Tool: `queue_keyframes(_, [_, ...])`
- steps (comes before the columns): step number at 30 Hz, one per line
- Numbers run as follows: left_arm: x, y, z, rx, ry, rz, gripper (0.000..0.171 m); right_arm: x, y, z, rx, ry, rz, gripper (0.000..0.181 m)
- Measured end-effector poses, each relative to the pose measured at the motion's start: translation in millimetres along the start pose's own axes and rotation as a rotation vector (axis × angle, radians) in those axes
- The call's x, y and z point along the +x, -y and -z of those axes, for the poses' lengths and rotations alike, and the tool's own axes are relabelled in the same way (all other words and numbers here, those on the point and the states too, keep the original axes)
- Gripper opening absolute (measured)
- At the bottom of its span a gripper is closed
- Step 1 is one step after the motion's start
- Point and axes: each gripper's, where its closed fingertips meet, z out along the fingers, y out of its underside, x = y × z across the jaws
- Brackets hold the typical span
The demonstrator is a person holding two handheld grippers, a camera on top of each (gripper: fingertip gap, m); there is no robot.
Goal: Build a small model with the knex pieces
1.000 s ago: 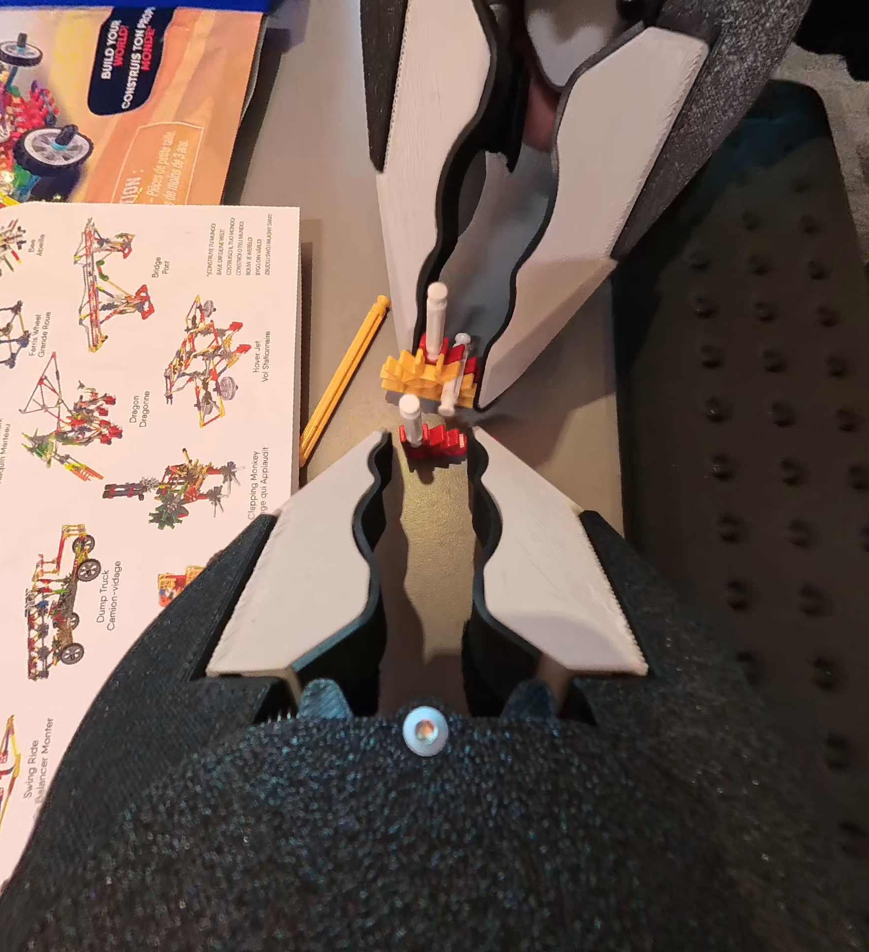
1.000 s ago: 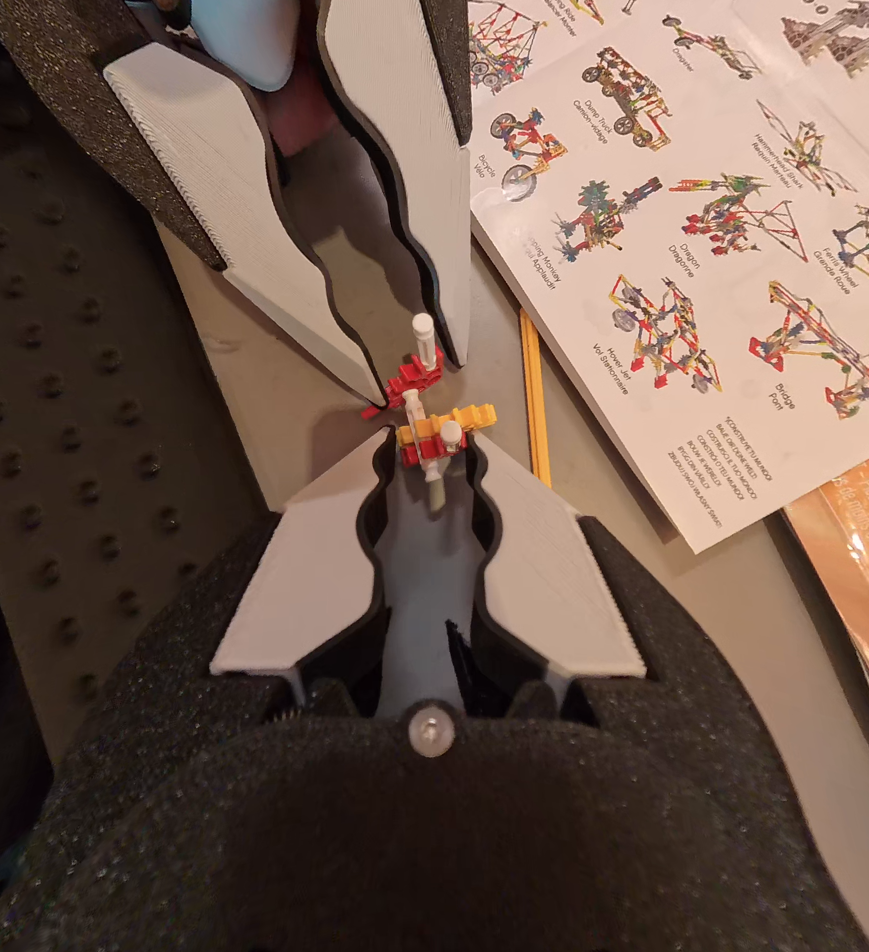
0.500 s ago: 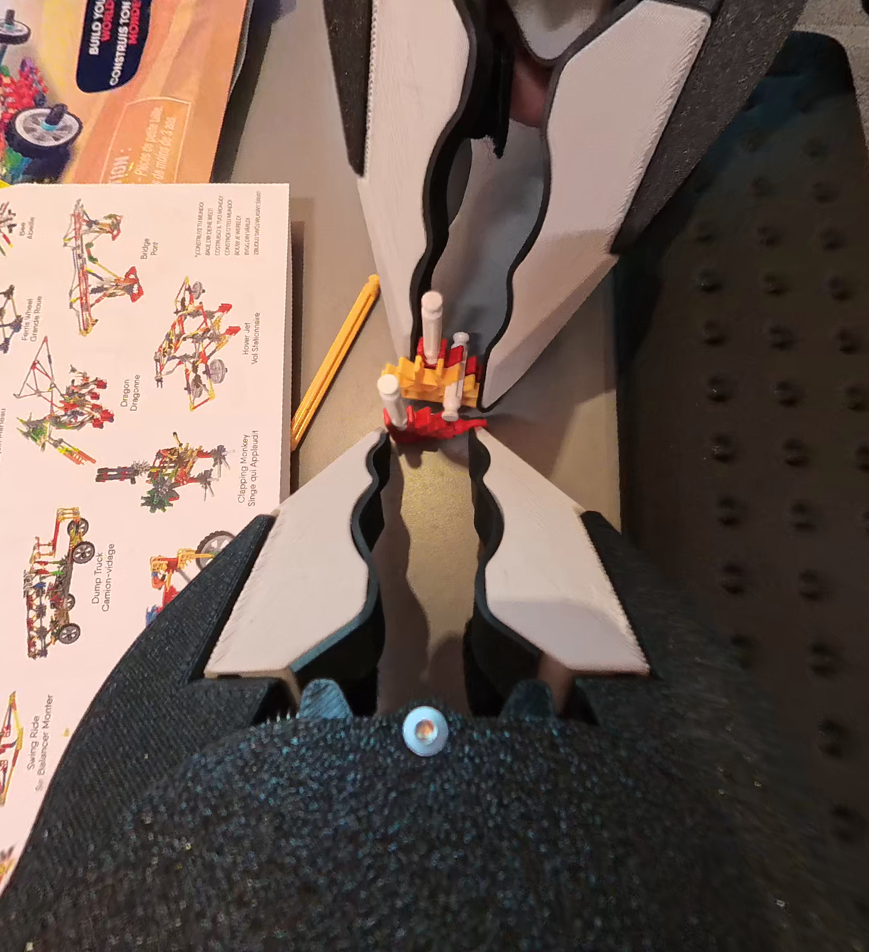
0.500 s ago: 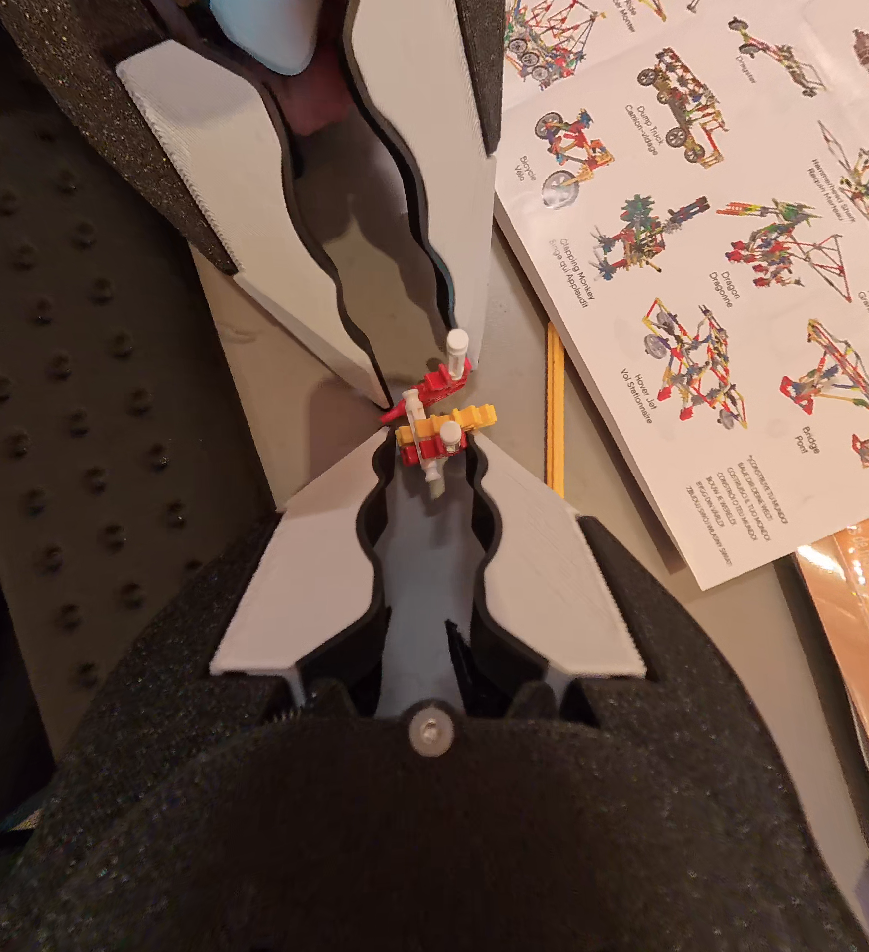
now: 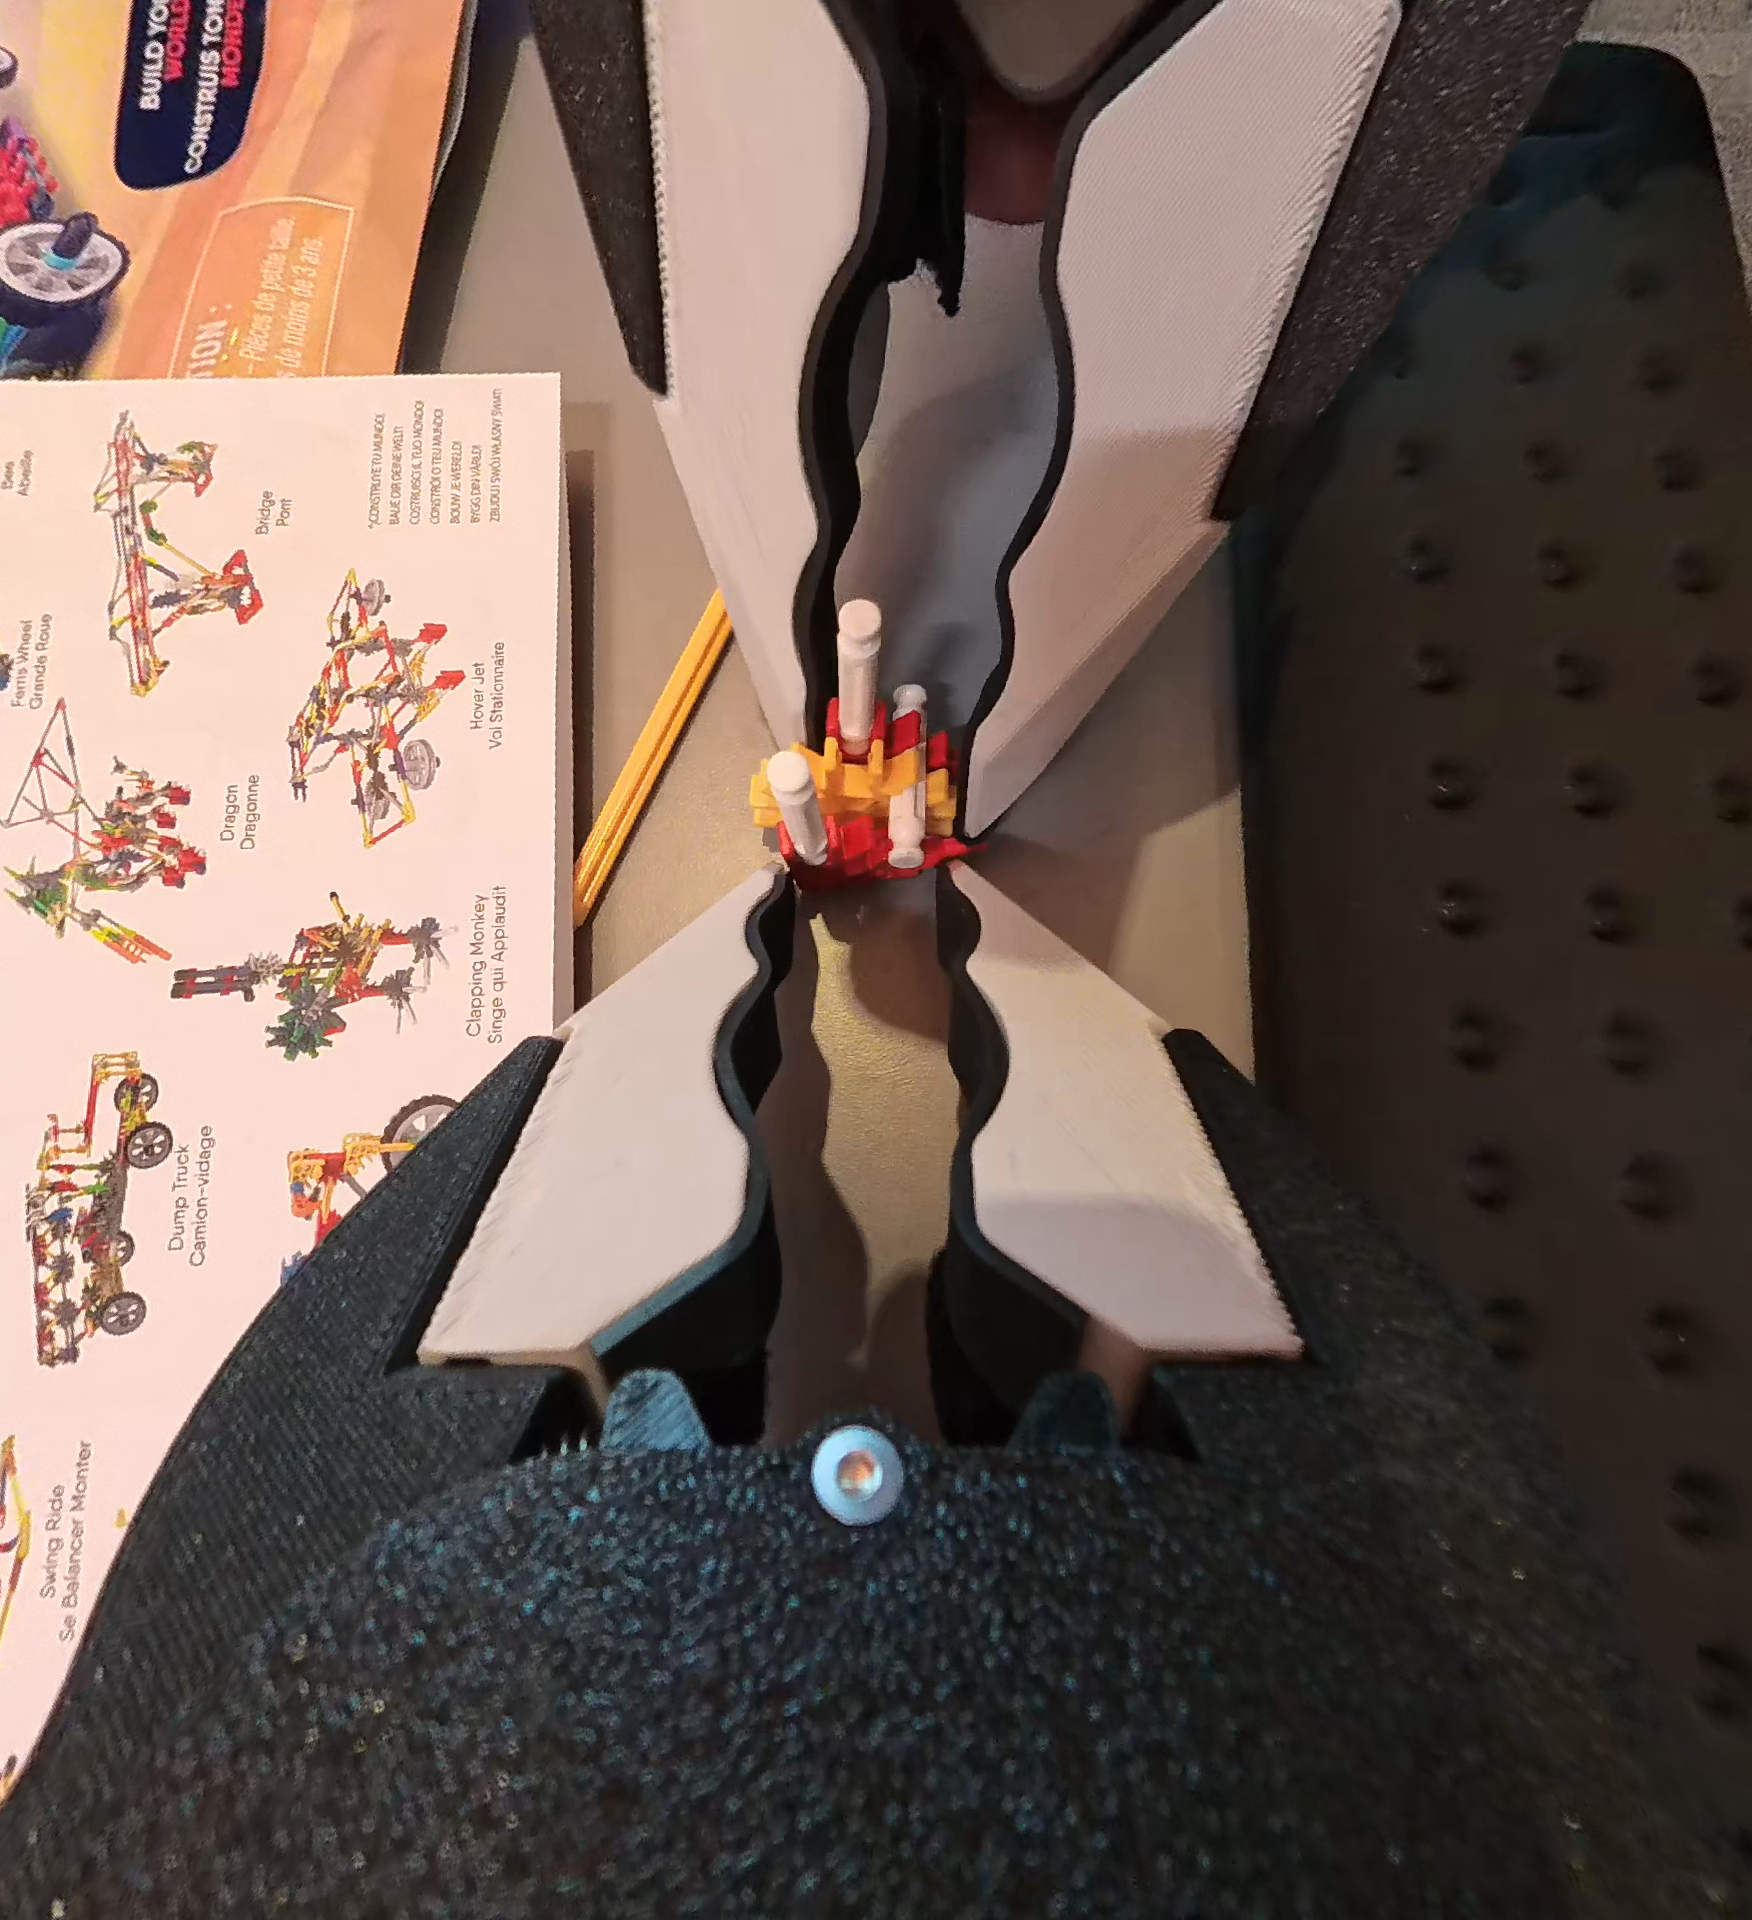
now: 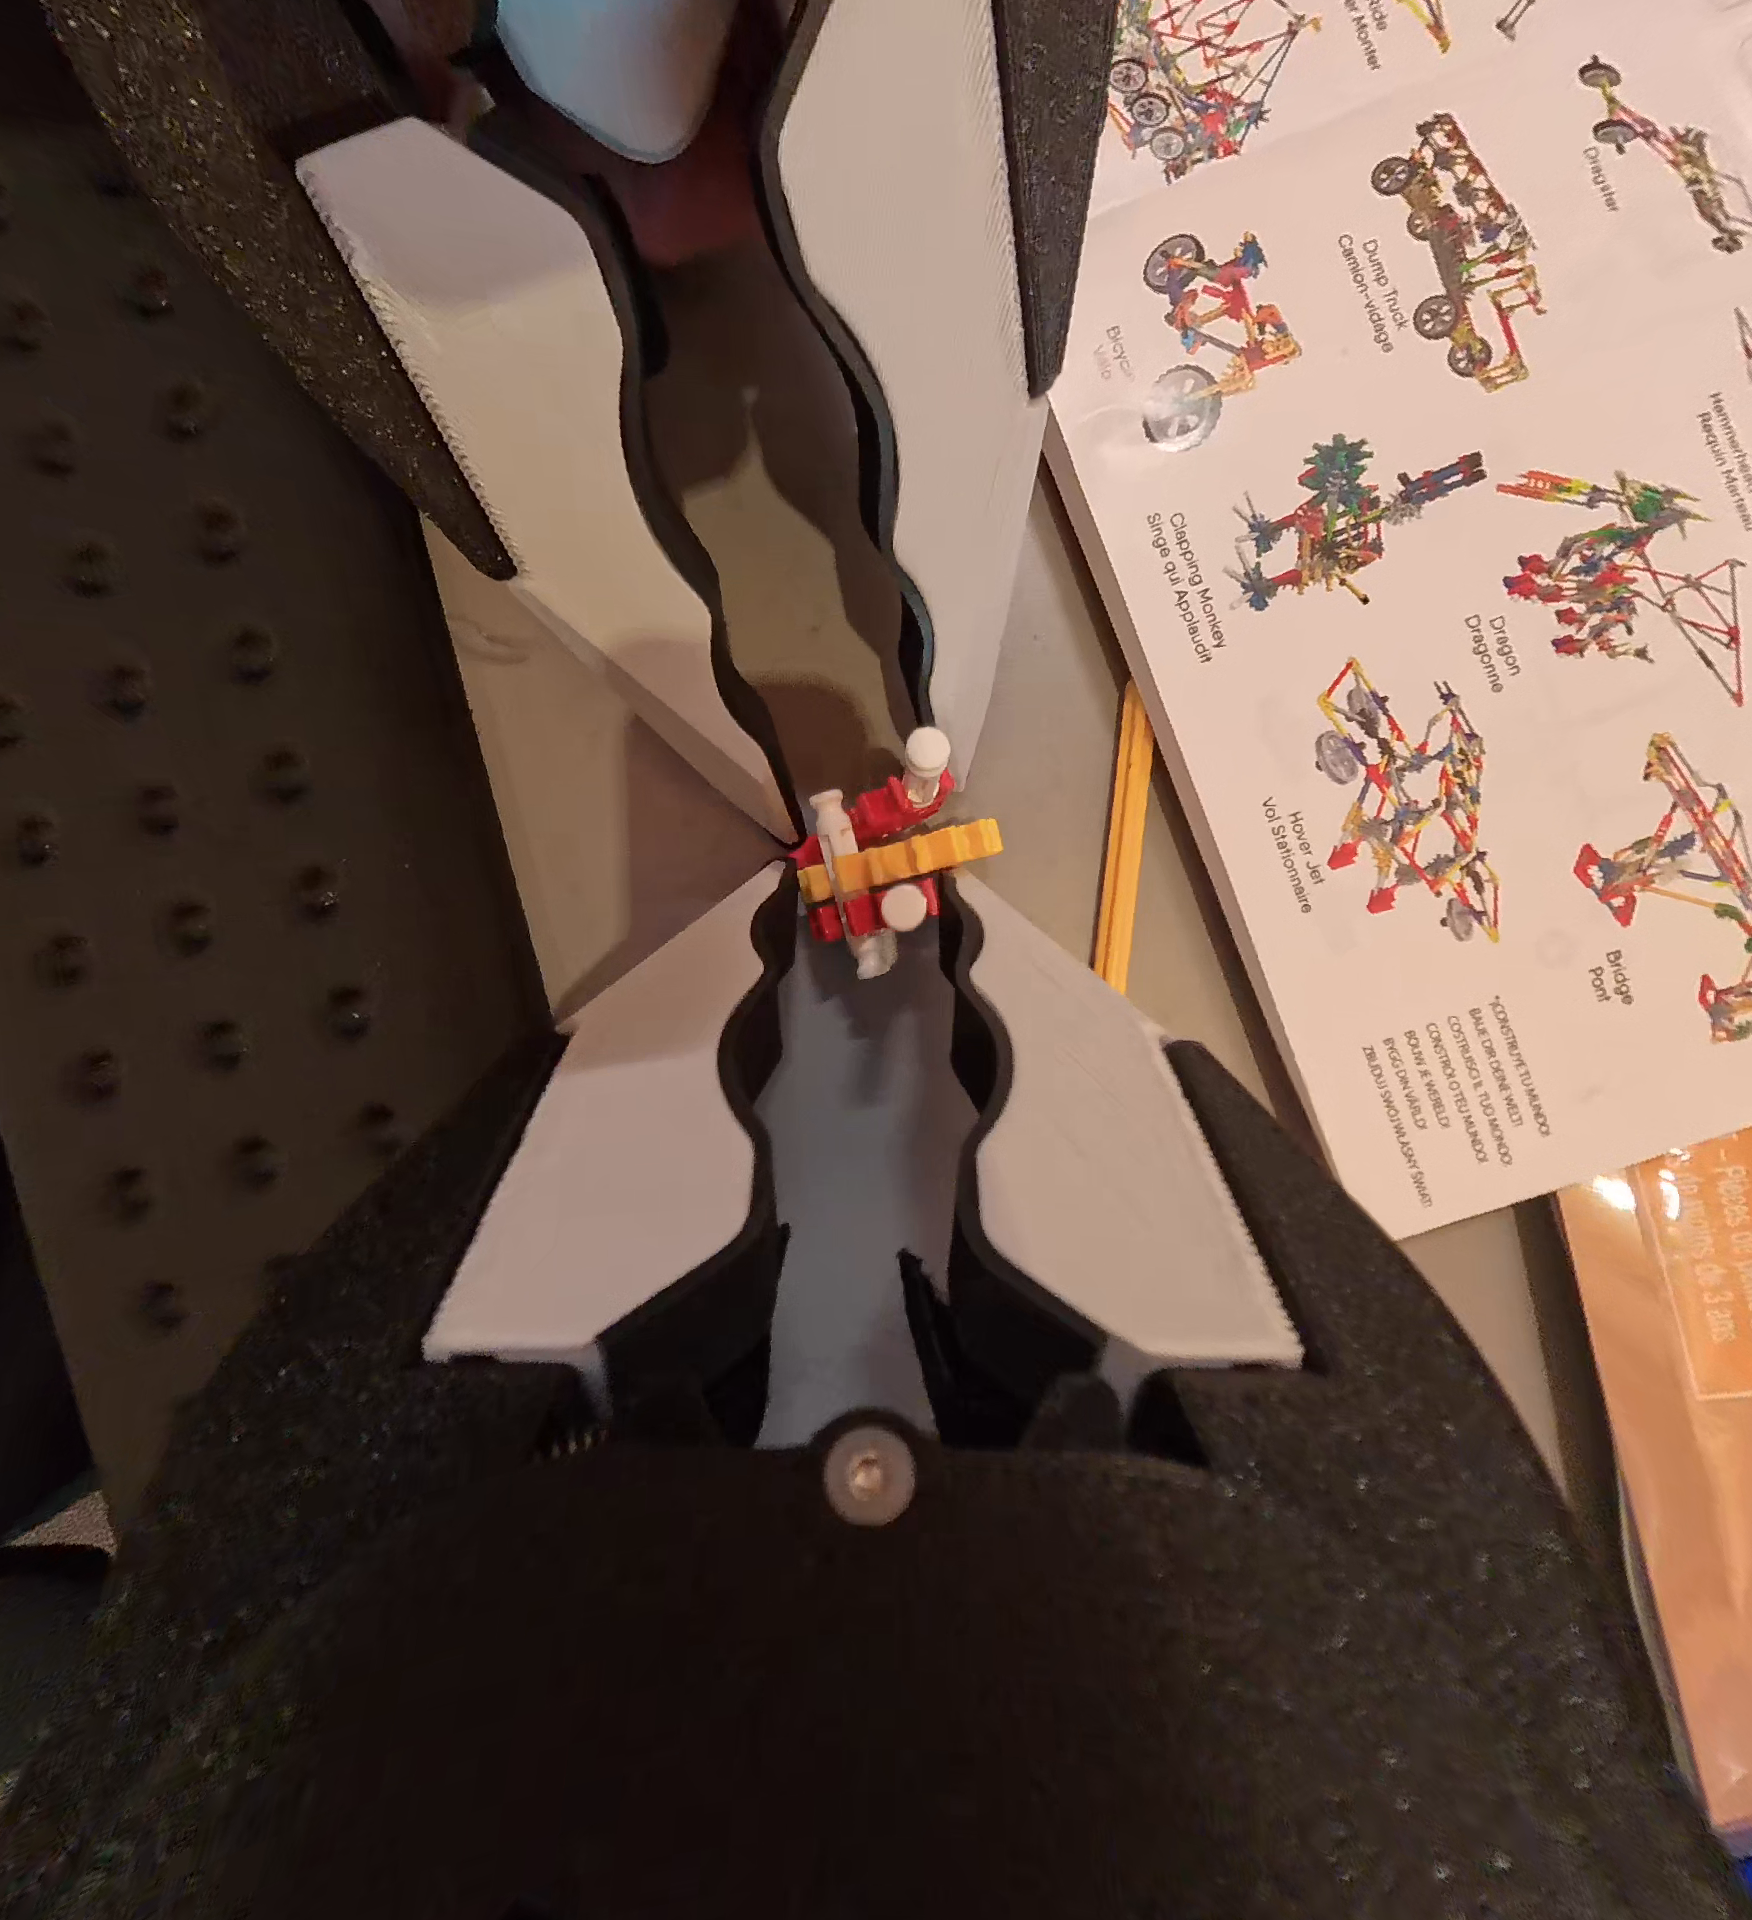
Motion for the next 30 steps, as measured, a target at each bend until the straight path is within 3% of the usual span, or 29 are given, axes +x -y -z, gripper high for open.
queue_keyframes(14, [2.0, 0.4, 0.2, 0.001, -0.022, 0.003, 0.027, 2.3, 1.4, -1.4, -0.05, 0.029, 0.048, 0.027])
queue_keyframes(30, [-2.7, 8.0, 11.5, 0.054, -0.034, 0.142, 0.033, 2.1, 1.5, -1.4, -0.061, 0.03, 0.059, 0.027])
